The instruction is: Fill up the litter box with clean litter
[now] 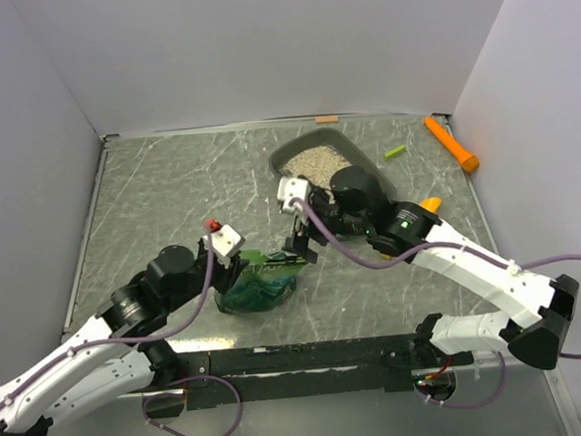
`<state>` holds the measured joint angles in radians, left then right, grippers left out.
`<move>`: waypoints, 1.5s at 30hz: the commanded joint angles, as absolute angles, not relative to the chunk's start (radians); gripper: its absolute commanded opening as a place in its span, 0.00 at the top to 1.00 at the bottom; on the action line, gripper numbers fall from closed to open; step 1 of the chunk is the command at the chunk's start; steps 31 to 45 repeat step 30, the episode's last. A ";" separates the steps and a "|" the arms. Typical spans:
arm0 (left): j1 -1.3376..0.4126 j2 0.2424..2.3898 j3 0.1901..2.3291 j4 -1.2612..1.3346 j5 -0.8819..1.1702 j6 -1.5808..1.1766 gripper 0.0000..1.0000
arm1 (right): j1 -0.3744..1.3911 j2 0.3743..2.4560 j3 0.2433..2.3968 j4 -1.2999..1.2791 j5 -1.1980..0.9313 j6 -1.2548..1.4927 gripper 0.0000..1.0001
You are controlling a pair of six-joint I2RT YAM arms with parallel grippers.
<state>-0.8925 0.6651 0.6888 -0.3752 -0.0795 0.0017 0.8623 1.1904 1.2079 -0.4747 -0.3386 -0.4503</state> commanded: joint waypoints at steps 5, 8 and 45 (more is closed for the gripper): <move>-0.891 0.571 0.802 -0.261 -0.093 -0.063 0.43 | 0.793 1.150 1.261 -0.461 0.034 -0.043 0.00; -0.893 0.597 0.851 -0.278 -0.104 -0.075 0.13 | 0.782 1.172 1.295 -0.492 0.080 0.001 0.00; -0.893 0.793 1.069 -0.307 -0.330 -0.126 0.03 | 0.773 1.071 1.242 -0.468 0.532 0.216 0.00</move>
